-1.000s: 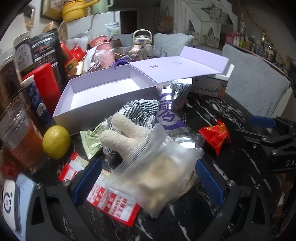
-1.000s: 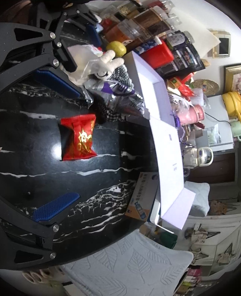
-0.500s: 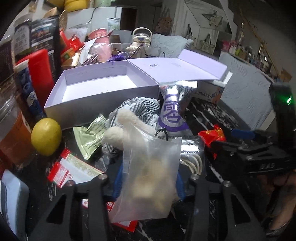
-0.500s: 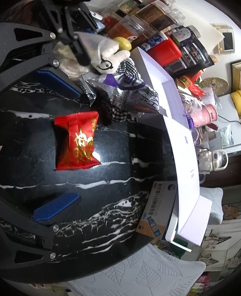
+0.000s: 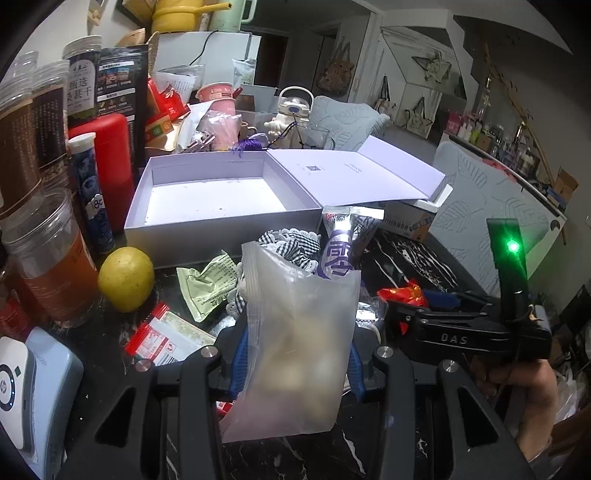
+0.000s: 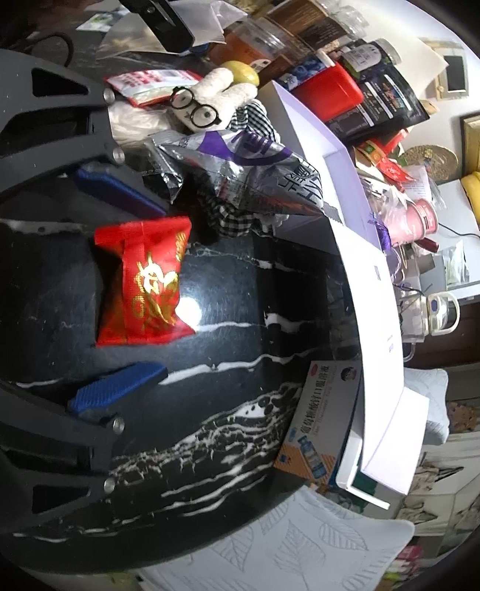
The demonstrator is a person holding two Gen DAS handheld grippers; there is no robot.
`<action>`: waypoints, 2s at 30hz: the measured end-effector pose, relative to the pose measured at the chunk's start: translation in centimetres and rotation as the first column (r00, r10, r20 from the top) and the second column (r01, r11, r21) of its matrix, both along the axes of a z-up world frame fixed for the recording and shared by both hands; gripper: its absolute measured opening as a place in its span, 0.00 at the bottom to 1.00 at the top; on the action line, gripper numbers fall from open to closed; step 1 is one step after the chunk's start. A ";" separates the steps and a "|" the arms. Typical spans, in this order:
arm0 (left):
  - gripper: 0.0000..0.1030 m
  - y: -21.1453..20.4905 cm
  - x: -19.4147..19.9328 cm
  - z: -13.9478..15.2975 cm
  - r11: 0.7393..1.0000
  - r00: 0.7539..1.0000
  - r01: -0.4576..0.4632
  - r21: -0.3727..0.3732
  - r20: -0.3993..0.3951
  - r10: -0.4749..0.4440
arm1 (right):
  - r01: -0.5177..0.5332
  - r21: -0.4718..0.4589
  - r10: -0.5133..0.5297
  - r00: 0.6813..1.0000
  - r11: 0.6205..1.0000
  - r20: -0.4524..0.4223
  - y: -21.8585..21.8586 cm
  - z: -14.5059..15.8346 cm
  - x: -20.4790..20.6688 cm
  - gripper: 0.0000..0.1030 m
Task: Organize soft objects
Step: 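Close the left tool on the clear zip bag while the right tool grasps the red candy packet, then lift and carry the zip bag and red candy packet over the open white box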
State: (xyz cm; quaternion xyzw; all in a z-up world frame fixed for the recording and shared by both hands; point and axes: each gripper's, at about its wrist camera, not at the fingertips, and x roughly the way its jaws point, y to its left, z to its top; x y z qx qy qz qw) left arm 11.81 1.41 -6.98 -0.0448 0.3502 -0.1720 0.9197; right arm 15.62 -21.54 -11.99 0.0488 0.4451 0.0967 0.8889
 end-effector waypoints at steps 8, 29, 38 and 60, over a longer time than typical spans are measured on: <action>0.41 0.0 -0.3 -0.3 1.000 1.000 -0.006 -0.002 -0.006 0.006 | -0.001 -0.003 0.001 1.000 1.000 0.018 0.3 0.0 -0.3 0.58; 0.41 -1.0 -3.2 1.2 1.000 1.000 0.010 0.001 0.014 -0.010 | 0.001 0.035 -0.005 0.994 0.999 0.106 -0.5 2.2 -5.4 0.41; 0.41 -1.3 -4.3 3.7 1.000 0.998 0.017 0.003 0.066 -0.018 | 0.001 0.047 -0.009 0.986 0.999 0.168 -0.6 5.3 -8.2 0.41; 0.41 -1.1 0.3 12.7 1.000 0.964 -0.011 0.004 0.265 0.009 | -0.107 0.035 0.088 0.928 0.994 0.361 1.1 15.6 -5.0 0.41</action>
